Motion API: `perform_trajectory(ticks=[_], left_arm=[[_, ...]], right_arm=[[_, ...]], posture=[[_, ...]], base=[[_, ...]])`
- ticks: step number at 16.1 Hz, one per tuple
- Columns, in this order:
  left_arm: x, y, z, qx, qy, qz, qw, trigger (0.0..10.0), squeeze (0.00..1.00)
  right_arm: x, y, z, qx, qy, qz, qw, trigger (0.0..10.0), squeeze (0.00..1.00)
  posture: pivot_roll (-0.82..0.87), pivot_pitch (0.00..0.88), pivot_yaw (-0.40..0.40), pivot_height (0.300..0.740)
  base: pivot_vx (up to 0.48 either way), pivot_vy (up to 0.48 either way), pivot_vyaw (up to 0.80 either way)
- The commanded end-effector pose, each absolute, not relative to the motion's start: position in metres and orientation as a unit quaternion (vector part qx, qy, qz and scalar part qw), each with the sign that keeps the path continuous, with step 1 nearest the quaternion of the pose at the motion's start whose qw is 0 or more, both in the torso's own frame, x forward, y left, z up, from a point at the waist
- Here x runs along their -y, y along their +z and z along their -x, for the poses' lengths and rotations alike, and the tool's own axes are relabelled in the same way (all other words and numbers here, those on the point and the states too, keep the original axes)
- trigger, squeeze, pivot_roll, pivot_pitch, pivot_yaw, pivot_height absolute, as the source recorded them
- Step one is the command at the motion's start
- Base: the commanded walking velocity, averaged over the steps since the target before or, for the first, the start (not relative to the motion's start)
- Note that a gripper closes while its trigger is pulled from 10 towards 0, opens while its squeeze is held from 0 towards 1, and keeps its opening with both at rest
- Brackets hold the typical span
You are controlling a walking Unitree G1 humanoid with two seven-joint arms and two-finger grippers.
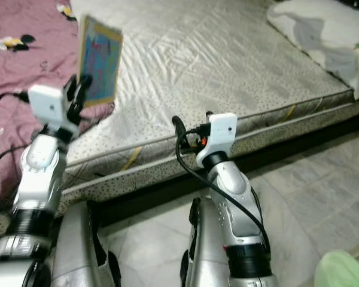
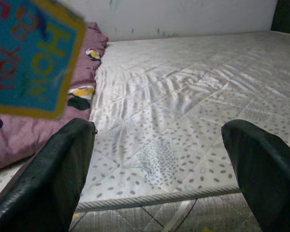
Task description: Clean up the room
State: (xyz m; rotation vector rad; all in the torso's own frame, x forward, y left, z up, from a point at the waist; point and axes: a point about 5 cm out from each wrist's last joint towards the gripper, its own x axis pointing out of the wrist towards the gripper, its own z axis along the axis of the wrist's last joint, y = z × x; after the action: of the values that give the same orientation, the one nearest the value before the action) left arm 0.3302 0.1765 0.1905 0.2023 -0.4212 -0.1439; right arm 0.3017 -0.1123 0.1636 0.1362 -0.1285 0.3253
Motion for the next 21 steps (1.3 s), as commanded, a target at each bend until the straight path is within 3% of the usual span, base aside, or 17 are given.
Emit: perform_trajectory(ticks=[1, 11, 21], left_arm=[[-0.172, 0.203, -0.325, 0.233, -0.075, -0.128, 0.961, 10.0, 0.0], [-0.184, 0.195, -0.304, 0.185, 0.003, -0.124, 0.975, 10.0, 0.0], [-0.184, 0.188, -0.306, 0.154, -0.006, -0.103, 0.983, 10.0, 0.0]], right_arm=[[0.117, 0.167, -0.304, 0.072, 0.154, -0.069, 0.983, 10.0, 0.0], [0.125, 0.166, -0.306, 0.08, 0.131, -0.069, 0.986, 10.0, 0.0], [0.13, 0.164, -0.308, 0.082, 0.117, -0.06, 0.988, 10.0, 0.0]], posture=[[-0.02, 0.016, -0.061, 0.539], [-0.02, 0.0, -0.049, 0.648], [-0.01, 0.0, -0.047, 0.74]], base=[[0.0, 0.0, 0.0], [0.0, 0.0, 0.0], [0.0, 0.0, 0.0]])
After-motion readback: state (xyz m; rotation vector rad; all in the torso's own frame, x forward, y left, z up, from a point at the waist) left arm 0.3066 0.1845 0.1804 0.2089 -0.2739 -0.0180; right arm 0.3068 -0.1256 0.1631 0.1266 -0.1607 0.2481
